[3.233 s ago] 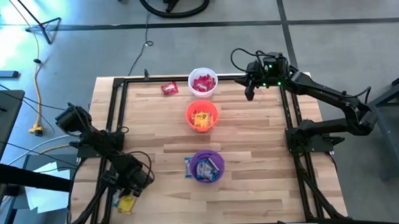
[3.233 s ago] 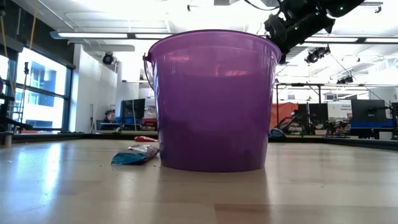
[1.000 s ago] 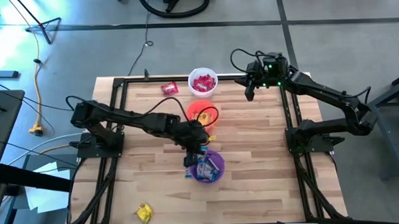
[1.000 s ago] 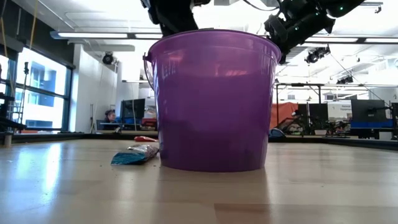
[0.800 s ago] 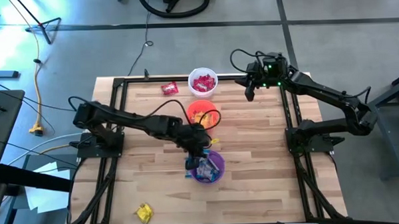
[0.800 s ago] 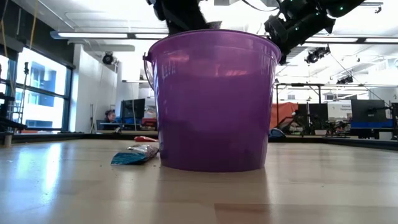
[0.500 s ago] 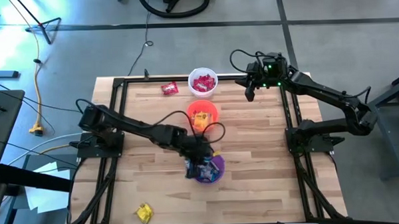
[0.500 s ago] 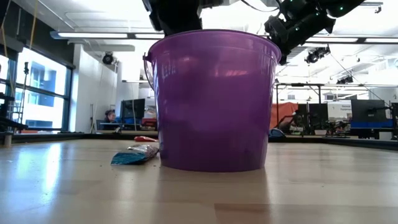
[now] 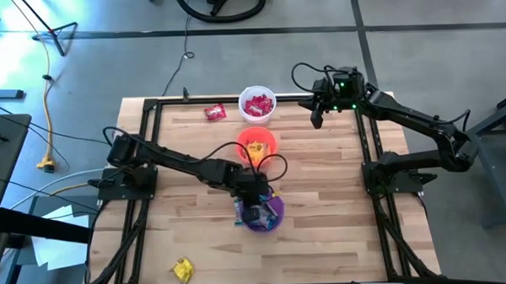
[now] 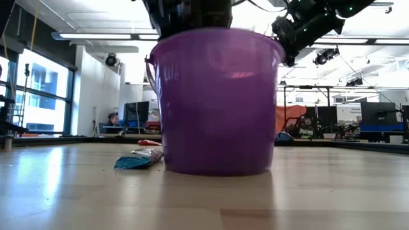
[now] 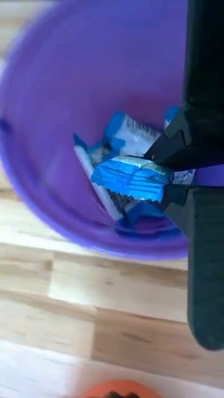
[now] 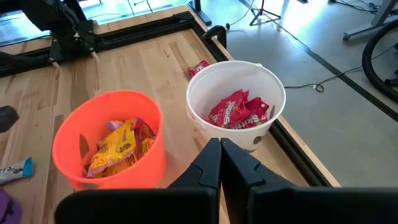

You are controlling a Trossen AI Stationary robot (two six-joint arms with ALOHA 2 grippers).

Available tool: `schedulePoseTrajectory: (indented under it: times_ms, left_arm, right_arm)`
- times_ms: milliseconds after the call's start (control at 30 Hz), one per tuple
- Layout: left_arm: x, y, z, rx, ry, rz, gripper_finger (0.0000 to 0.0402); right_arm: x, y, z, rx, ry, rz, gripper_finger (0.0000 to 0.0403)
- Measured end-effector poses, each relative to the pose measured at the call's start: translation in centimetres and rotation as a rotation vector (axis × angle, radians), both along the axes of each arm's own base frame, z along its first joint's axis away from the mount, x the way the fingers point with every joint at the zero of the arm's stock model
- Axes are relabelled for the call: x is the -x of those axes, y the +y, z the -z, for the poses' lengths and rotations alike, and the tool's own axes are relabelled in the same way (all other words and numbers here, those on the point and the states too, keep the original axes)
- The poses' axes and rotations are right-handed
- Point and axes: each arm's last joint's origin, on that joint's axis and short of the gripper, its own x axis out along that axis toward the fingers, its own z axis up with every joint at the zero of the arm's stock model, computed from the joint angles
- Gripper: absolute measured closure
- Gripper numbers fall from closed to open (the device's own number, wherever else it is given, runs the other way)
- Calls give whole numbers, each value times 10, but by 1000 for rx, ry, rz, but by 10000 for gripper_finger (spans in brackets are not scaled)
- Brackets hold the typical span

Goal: Sort candy
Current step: Put the white chocolate into the violet bucket, then put the red candy into the white bucket

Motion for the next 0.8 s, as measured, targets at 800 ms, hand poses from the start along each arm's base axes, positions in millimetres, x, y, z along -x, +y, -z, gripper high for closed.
schedulePoseTrajectory:
  times_ms: [800]
  left_arm:
    - [2, 6, -6, 7, 2, -41, 312]
  right_arm:
    - [0, 0, 0, 11, 3, -3, 403]
